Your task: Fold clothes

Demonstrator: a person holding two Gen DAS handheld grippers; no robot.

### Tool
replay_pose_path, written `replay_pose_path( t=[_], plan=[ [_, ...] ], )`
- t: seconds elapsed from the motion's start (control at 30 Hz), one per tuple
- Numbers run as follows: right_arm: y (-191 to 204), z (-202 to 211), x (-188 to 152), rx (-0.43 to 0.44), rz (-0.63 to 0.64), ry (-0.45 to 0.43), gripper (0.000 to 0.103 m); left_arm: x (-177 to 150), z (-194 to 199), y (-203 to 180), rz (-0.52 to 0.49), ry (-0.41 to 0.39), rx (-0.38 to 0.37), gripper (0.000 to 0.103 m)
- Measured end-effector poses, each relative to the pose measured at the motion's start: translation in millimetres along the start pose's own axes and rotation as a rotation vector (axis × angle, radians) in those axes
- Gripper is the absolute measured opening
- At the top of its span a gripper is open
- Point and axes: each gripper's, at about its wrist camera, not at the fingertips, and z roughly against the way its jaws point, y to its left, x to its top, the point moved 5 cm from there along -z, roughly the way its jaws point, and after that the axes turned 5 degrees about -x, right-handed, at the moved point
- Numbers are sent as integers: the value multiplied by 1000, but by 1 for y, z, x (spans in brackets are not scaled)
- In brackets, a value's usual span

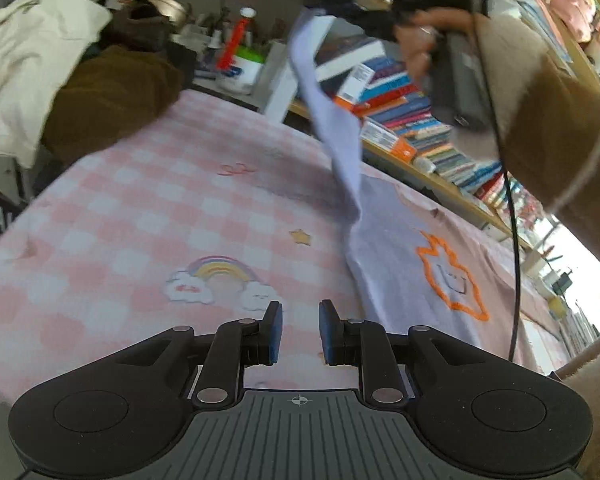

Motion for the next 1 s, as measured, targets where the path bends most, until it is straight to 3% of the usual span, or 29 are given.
replay_pose_path(
  t=[0.07,0.13,0.17,0.2,0.3,0.37,0.5,0.53,0.6,0.67,0.83,1.0],
  plan=[
    [14,-23,-3,-4,11,29,8,1,5,8,10,-4,14,21],
    [21,-39,-10,-10,17,75,17,4,8,13,13,-9,20,21],
    [23,-43,-14,-7,20,91,37,6,9,15,12,-12,21,21],
    [23,-41,-17,2,23,100,45,7,9,17,11,-14,19,21],
    [15,-19,-27,45,1,76,47,13,4,20,14,-12,-4,21],
    [-5,4,-35,11,-23,81,47,16,-6,17,4,1,-43,21],
    [-68,76,-74,-176,-30,89,47,22,-31,5,-25,41,-132,22],
    [-86,98,-88,-238,-31,93,47,22,-39,0,-34,58,-154,28],
    [-123,145,-124,-389,-29,125,47,20,-56,-8,-52,96,-200,38],
    [-157,194,-163,-555,-25,169,47,16,-75,-17,-69,143,-234,40],
    [-209,301,-241,-880,-101,226,45,7,-107,-34,-95,233,-223,40],
    [-235,361,-282,-1007,-264,197,43,-4,-116,-46,-104,283,-176,40]
  ],
)
